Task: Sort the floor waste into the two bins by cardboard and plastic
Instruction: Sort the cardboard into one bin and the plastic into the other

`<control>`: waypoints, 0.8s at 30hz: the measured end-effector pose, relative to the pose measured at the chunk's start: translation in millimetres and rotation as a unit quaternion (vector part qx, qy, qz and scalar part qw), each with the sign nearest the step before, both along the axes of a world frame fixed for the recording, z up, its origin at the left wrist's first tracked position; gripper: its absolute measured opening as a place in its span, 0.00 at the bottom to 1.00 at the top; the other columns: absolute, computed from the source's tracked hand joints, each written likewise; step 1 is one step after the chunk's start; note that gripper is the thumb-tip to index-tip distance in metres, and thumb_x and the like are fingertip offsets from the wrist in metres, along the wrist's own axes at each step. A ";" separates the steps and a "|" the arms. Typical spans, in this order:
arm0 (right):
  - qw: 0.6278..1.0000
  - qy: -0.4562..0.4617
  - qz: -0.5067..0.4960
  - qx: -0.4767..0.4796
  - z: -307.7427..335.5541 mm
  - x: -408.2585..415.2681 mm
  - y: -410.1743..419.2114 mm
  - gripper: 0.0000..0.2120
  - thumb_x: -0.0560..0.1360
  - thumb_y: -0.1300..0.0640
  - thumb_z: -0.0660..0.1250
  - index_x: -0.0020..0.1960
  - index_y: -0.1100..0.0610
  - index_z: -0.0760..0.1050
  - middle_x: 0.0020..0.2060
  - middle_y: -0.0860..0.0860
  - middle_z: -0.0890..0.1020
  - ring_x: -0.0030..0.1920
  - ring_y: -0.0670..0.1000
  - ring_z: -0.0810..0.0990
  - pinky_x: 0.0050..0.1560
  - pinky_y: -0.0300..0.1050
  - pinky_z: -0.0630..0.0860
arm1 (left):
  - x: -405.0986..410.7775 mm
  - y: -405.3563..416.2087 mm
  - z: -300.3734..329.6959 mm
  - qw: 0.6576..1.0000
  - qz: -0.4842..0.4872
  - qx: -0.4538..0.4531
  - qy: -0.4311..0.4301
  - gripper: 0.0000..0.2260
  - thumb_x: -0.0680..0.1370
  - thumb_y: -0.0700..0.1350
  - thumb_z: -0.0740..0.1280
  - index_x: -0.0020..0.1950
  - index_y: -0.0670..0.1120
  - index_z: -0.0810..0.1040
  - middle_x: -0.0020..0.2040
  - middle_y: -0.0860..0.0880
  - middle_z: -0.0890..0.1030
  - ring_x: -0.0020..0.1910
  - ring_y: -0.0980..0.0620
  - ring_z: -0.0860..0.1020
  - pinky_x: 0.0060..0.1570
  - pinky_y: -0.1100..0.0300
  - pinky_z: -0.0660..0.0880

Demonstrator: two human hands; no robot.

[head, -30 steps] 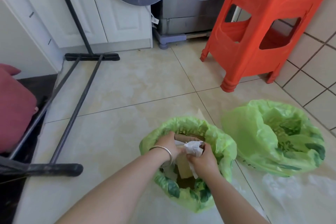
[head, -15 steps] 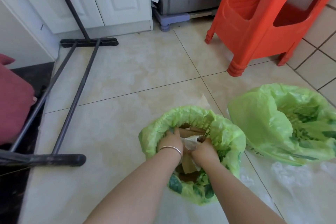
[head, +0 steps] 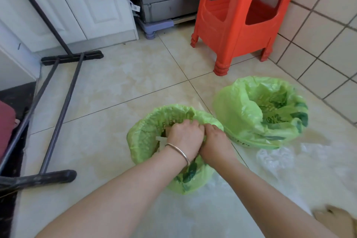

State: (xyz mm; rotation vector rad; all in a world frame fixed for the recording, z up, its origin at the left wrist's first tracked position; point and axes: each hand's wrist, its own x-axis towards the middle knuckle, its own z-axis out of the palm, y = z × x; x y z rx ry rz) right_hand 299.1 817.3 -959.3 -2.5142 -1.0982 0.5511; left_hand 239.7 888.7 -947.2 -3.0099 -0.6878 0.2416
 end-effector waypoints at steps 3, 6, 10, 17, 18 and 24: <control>0.998 0.006 -0.059 0.035 6.9 25.5 -48.3 0.11 0.75 0.60 0.60 0.56 0.61 0.73 0.53 0.57 0.78 0.56 0.57 0.73 0.49 0.45 0.67 | 27.4 -39.9 9.3 0.999 -0.045 -0.021 -0.022 0.12 0.78 0.42 0.58 0.61 0.46 0.72 0.59 0.46 0.75 0.60 0.45 0.74 0.50 0.53 0.73; 0.991 0.005 -0.119 0.060 11.7 51.2 -106.9 0.10 0.75 0.60 0.59 0.54 0.60 0.74 0.52 0.56 0.79 0.57 0.56 0.73 0.49 0.45 0.67 | 58.7 -89.9 12.8 0.994 -0.093 -0.026 -0.044 0.12 0.78 0.42 0.58 0.60 0.49 0.73 0.57 0.48 0.77 0.59 0.46 0.75 0.48 0.54 0.73; 0.978 0.000 -0.198 0.071 12.2 84.2 -189.2 0.11 0.74 0.61 0.58 0.53 0.59 0.74 0.51 0.55 0.79 0.55 0.56 0.73 0.48 0.44 0.67 | 101.7 -165.4 12.4 0.985 -0.154 -0.051 -0.061 0.11 0.78 0.43 0.57 0.59 0.50 0.73 0.56 0.50 0.77 0.58 0.47 0.76 0.45 0.55 0.73; 0.950 0.025 -0.304 0.073 -18.0 121.0 -327.6 0.12 0.75 0.62 0.56 0.55 0.60 0.74 0.52 0.56 0.79 0.55 0.57 0.75 0.50 0.47 0.70 | 152.7 -305.7 -18.4 0.973 -0.210 -0.091 -0.018 0.15 0.76 0.44 0.57 0.62 0.52 0.70 0.54 0.51 0.76 0.54 0.48 0.77 0.39 0.57 0.66; 0.946 0.034 -0.314 0.069 -24.9 123.8 -344.6 0.12 0.75 0.61 0.56 0.55 0.60 0.74 0.52 0.56 0.79 0.55 0.57 0.75 0.50 0.47 0.70 | 157.0 -322.6 -25.0 0.972 -0.214 -0.098 -0.002 0.15 0.76 0.43 0.57 0.62 0.53 0.71 0.53 0.51 0.77 0.54 0.48 0.78 0.39 0.57 0.66; 0.919 0.113 -0.371 0.075 -67.9 145.6 -443.2 0.12 0.76 0.60 0.57 0.56 0.60 0.75 0.53 0.57 0.80 0.55 0.57 0.76 0.50 0.46 0.70 | 192.1 -415.2 -69.2 0.963 -0.218 -0.144 0.070 0.16 0.75 0.45 0.59 0.63 0.54 0.71 0.56 0.51 0.77 0.55 0.45 0.78 0.46 0.55 0.73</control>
